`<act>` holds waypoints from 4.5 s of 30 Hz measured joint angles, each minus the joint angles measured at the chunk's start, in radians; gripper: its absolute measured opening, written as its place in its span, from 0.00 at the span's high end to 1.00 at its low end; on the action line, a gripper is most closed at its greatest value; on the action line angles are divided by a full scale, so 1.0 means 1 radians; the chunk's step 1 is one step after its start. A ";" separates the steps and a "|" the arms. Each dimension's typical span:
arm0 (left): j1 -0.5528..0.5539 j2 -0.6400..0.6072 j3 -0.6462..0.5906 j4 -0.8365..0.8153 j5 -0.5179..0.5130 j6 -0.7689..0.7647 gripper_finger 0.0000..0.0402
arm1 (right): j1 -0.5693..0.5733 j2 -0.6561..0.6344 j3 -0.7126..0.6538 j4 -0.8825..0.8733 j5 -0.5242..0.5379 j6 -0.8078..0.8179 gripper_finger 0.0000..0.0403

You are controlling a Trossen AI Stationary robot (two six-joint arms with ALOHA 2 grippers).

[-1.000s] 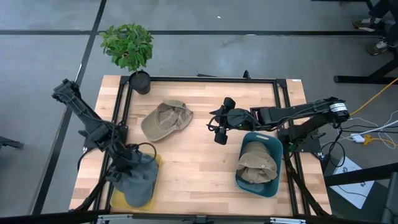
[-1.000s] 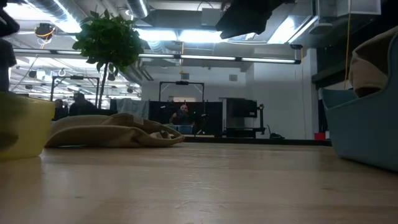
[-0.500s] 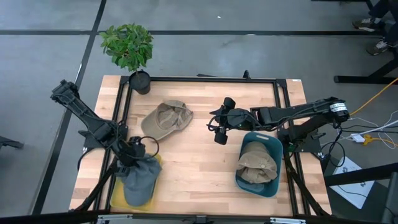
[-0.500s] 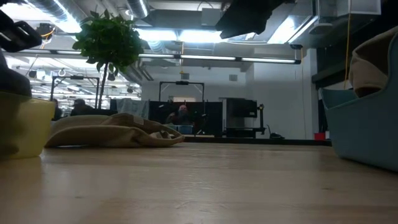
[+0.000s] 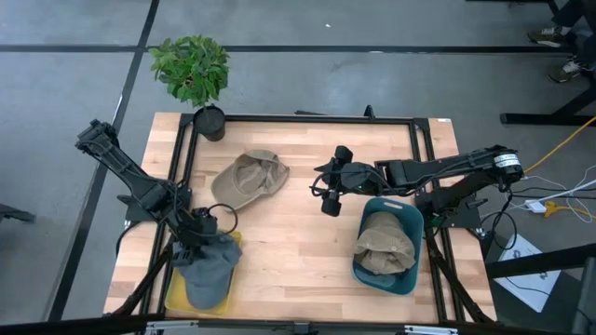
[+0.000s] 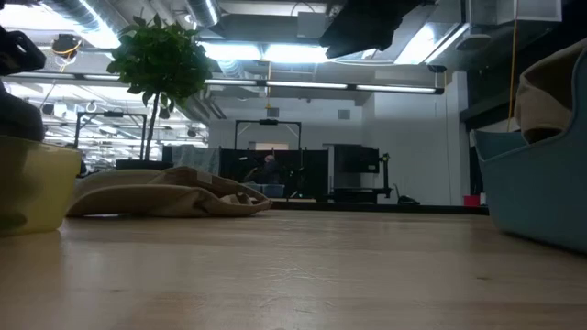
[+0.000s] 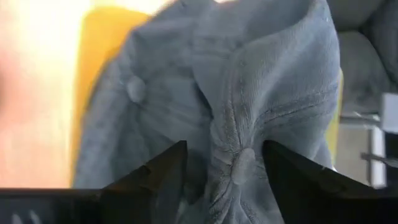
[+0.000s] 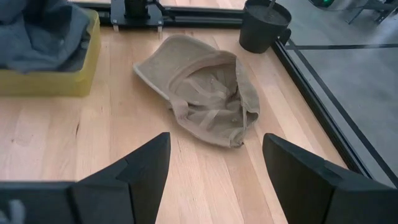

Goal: Pick & Place hat
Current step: Put the blue cap into the yellow bin, then put the brown cap into the blue bin

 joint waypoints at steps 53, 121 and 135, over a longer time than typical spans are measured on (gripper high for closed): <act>0.769 0.671 0.210 0.177 -0.268 0.701 0.48 | 0.050 -0.316 -0.467 0.121 0.231 0.012 0.37; 0.788 0.193 0.210 0.769 0.049 0.869 1.00 | -0.125 0.092 -0.461 1.219 0.041 -0.281 0.51; 0.775 0.193 0.209 0.656 0.054 0.924 1.00 | -0.125 0.072 -0.430 1.169 -0.320 -0.160 0.94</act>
